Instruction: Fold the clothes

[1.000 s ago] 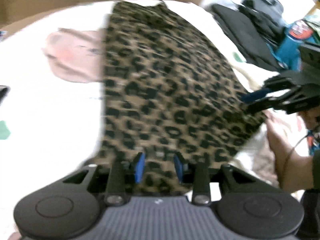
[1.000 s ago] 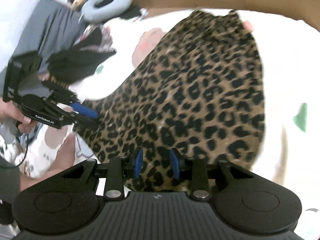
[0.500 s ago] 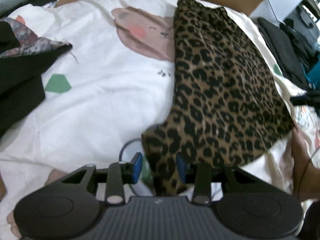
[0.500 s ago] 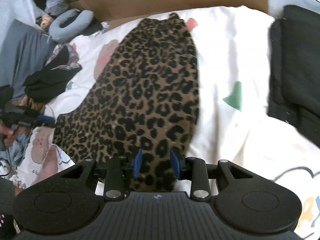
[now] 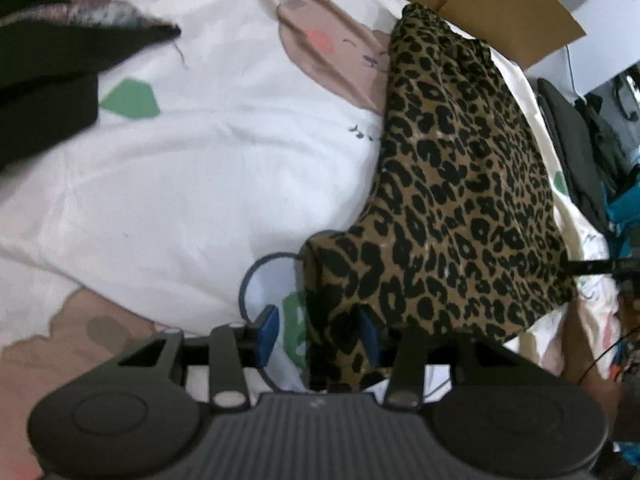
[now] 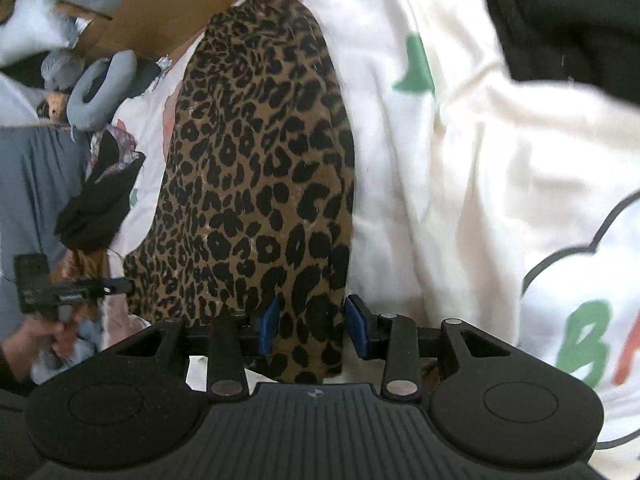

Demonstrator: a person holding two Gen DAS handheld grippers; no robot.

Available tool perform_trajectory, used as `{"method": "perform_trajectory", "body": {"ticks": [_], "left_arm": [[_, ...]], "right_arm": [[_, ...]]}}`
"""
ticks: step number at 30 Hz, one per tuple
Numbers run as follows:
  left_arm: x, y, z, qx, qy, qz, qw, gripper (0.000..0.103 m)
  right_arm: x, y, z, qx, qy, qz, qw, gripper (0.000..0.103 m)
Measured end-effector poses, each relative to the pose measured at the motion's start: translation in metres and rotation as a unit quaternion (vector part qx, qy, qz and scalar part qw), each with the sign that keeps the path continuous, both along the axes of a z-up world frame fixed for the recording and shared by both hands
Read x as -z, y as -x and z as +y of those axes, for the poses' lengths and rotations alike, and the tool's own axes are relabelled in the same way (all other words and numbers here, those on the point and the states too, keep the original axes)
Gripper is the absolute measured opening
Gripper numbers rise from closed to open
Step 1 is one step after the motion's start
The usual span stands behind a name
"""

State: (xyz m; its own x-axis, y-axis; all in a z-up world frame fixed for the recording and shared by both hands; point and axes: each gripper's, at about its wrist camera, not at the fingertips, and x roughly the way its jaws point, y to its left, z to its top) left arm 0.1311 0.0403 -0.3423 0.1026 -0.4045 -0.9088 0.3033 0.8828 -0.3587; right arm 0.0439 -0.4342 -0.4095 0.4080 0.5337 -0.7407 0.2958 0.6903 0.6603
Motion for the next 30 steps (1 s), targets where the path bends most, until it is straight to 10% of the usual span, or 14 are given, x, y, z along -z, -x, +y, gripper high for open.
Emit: {"method": "perform_trajectory", "body": {"ticks": [7, 11, 25, 30], "left_arm": [[0.015, -0.001, 0.001, 0.005, 0.02, 0.018, 0.9996, 0.048], [0.016, -0.002, 0.003, 0.004, 0.045, 0.029, 0.9985, 0.048], [0.03, -0.018, 0.007, -0.026, 0.123, 0.04, 0.9913, 0.048], [0.035, -0.016, 0.017, -0.03, 0.151, 0.058, 0.9864, 0.048]], "right_arm": [[0.002, -0.009, 0.01, -0.019, -0.024, -0.009, 0.999, 0.041], [-0.003, -0.009, 0.008, -0.019, -0.039, -0.016, 0.999, 0.019], [0.02, -0.008, 0.009, 0.014, -0.076, 0.01, 0.997, 0.03], [0.015, -0.009, 0.004, 0.014, -0.077, 0.002, 0.997, 0.008]]}}
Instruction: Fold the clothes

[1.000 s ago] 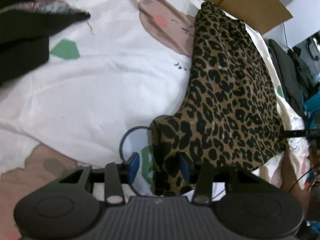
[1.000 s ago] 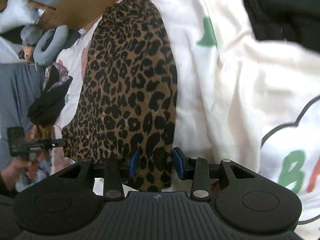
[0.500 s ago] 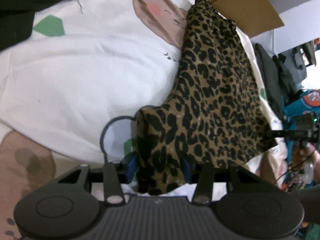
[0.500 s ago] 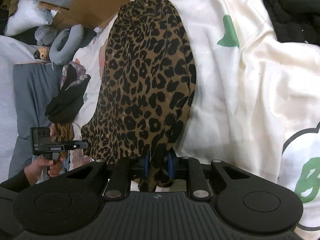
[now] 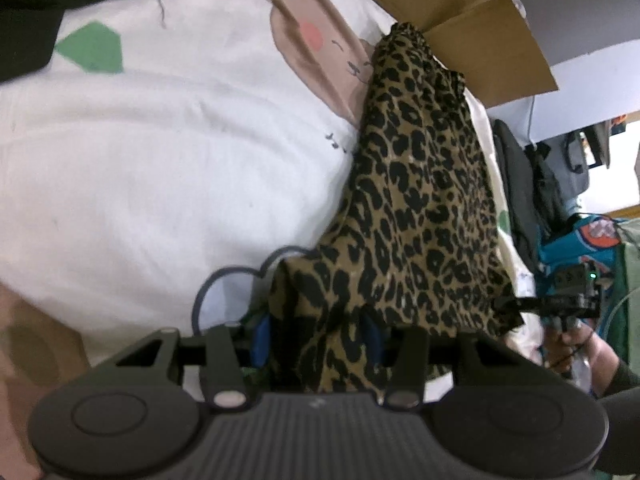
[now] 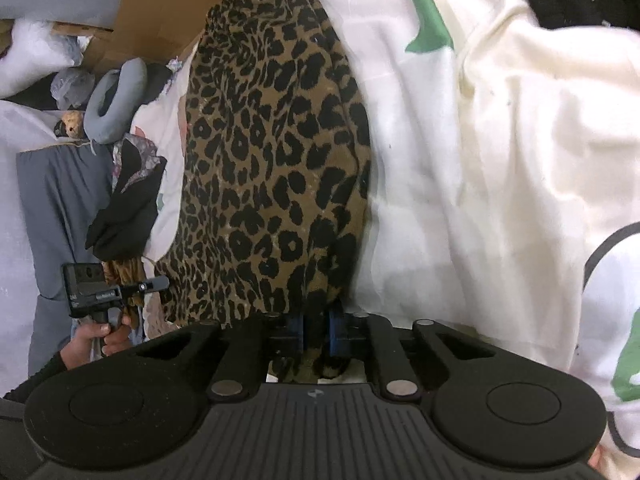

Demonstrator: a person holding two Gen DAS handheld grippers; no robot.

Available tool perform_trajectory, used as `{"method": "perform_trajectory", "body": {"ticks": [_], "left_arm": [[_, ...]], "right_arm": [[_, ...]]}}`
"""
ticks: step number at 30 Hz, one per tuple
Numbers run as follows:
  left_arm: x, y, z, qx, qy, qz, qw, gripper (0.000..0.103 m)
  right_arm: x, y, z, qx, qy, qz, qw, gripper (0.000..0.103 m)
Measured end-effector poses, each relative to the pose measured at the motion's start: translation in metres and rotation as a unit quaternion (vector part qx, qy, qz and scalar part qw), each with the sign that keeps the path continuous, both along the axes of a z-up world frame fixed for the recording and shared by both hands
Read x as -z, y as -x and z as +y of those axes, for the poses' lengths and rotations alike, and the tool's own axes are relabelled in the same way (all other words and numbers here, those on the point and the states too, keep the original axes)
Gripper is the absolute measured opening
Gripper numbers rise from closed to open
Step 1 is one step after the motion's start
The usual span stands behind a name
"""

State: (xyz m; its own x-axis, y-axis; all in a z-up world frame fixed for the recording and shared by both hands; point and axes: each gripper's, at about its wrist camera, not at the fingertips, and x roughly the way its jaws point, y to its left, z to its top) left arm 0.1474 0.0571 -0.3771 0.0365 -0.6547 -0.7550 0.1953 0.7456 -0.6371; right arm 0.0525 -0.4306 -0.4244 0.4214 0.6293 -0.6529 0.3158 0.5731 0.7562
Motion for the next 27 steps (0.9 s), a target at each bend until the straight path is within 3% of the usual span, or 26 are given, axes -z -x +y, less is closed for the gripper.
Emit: {"method": "perform_trajectory", "body": {"ticks": [4, 9, 11, 15, 16, 18, 21, 27], "left_arm": [[0.006, 0.007, 0.009, -0.003, 0.016, 0.028, 0.9995, 0.045], [0.012, 0.011, 0.018, -0.017, 0.029, 0.048, 0.9983, 0.037], [0.016, 0.01, 0.019, -0.027, 0.036, 0.054, 0.9975, 0.037], [0.019, 0.007, 0.019, -0.031, 0.042, 0.059, 0.9969, 0.036], [0.02, 0.007, 0.019, -0.034, 0.039, 0.062, 0.9967, 0.034], [0.02, 0.007, 0.019, -0.038, 0.033, 0.068, 0.9965, 0.018], [0.017, 0.007, 0.017, -0.031, 0.018, 0.07, 0.9969, 0.009], [0.001, 0.009, 0.019, -0.037, 0.017, 0.075, 0.9963, 0.007]], "right_arm": [[0.001, 0.003, -0.006, 0.007, -0.008, 0.003, 1.0, 0.007], [0.012, 0.007, -0.007, 0.023, -0.028, 0.025, 0.999, 0.014], [0.015, 0.006, -0.006, 0.022, -0.036, 0.023, 0.999, 0.022], [0.018, 0.001, -0.003, 0.014, -0.037, 0.021, 0.999, 0.023], [0.018, 0.001, -0.002, 0.014, -0.037, 0.019, 0.999, 0.023], [0.019, 0.001, -0.003, 0.016, -0.042, 0.02, 0.999, 0.015], [0.016, 0.003, -0.003, 0.017, -0.038, 0.014, 0.999, 0.008], [0.006, 0.008, -0.003, 0.023, -0.039, 0.0, 0.999, 0.005]]}}
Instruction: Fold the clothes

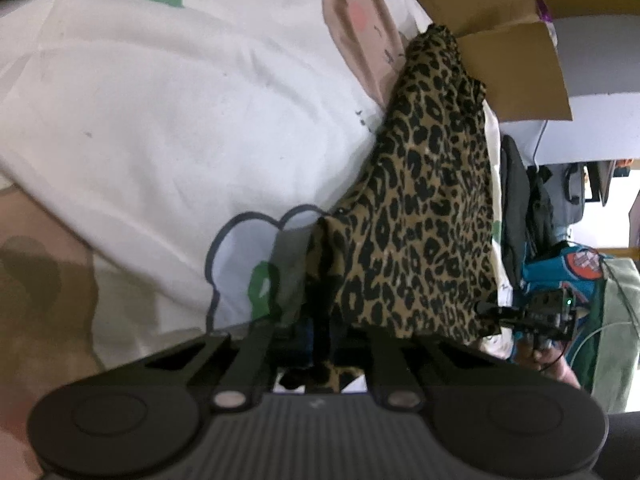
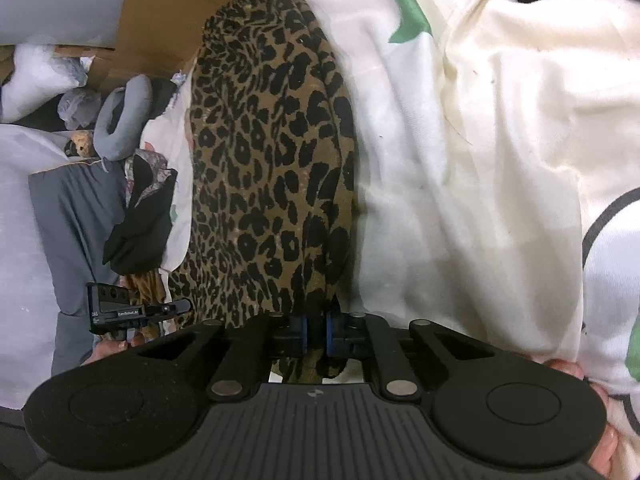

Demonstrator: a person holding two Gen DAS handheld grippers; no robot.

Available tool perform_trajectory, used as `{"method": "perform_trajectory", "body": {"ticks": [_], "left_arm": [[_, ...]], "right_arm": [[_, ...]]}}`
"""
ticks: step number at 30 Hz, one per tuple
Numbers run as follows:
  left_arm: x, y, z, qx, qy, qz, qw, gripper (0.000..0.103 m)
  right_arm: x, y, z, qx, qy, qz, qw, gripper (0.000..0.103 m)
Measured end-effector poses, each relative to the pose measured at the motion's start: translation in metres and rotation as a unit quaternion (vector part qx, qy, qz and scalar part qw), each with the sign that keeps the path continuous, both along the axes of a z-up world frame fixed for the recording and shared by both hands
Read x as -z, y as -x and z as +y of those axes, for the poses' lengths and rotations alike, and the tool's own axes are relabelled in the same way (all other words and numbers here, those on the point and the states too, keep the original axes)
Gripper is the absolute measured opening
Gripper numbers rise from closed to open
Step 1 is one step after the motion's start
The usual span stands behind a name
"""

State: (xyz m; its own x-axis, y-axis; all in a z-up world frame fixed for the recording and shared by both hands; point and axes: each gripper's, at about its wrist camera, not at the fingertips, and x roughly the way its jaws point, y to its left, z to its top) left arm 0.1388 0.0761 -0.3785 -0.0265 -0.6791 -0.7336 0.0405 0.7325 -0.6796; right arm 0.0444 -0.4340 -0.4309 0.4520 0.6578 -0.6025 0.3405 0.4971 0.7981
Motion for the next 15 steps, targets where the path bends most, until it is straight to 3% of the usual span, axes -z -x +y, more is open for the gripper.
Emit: {"method": "perform_trajectory", "body": {"ticks": [15], "left_arm": [[-0.037, 0.008, 0.009, 0.009, -0.019, 0.005, 0.9998, 0.006]], "right_arm": [[-0.024, 0.012, 0.0, -0.032, -0.018, -0.027, 0.999, 0.005]]}}
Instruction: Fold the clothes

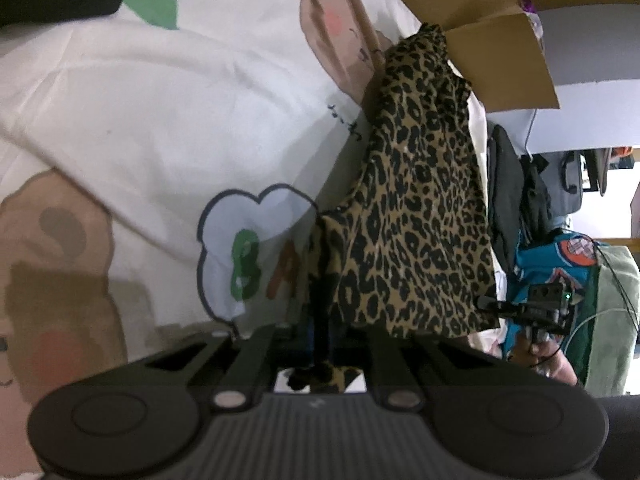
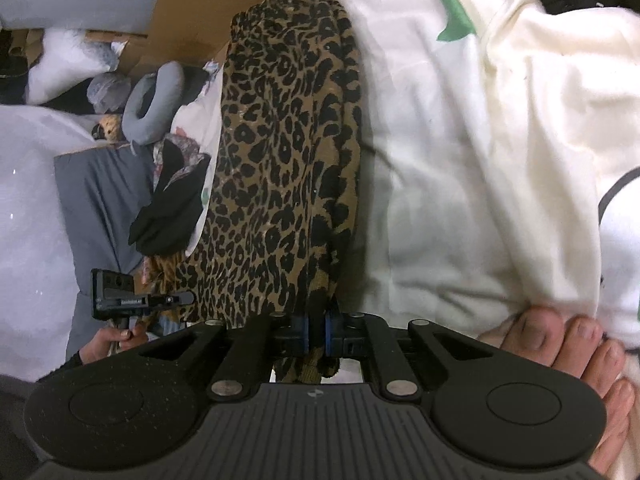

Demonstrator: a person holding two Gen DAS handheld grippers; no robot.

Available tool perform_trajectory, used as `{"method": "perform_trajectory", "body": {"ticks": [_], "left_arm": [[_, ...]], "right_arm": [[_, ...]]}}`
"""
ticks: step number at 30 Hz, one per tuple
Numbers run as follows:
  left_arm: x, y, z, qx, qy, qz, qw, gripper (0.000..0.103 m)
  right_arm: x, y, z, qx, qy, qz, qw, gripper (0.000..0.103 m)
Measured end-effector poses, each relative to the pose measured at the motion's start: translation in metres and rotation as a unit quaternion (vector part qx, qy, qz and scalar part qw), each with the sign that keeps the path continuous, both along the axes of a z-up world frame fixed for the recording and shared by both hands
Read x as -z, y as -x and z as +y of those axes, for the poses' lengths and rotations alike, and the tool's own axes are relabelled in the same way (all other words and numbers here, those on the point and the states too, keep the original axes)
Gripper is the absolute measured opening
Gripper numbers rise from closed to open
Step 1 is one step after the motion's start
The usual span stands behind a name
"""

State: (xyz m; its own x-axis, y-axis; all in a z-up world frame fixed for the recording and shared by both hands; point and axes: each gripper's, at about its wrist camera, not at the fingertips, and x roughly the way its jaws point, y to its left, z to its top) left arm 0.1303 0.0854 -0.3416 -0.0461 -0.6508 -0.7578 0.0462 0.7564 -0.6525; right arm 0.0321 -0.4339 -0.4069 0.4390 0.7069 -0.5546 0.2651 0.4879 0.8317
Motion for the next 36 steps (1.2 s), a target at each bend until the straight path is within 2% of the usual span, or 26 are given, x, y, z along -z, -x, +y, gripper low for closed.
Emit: {"method": "perform_trajectory", "body": {"ticks": [12, 17, 26, 36], "left_arm": [[-0.024, 0.009, 0.011, 0.0, 0.007, 0.018, 0.9998, 0.006], [-0.02, 0.012, 0.017, 0.002, 0.005, 0.029, 0.9996, 0.006], [-0.015, -0.03, 0.004, 0.009, -0.01, -0.012, 0.9998, 0.005], [-0.03, -0.069, -0.004, 0.0, -0.006, -0.057, 0.9983, 0.005]], "right_arm": [[-0.028, 0.018, 0.011, -0.058, -0.002, -0.008, 0.998, 0.004], [-0.031, 0.027, 0.015, -0.068, -0.007, -0.002, 0.998, 0.005], [-0.02, 0.02, 0.011, -0.028, 0.004, 0.001, 1.0, 0.005], [-0.03, 0.005, 0.001, 0.006, 0.012, -0.039, 0.999, 0.005]]}}
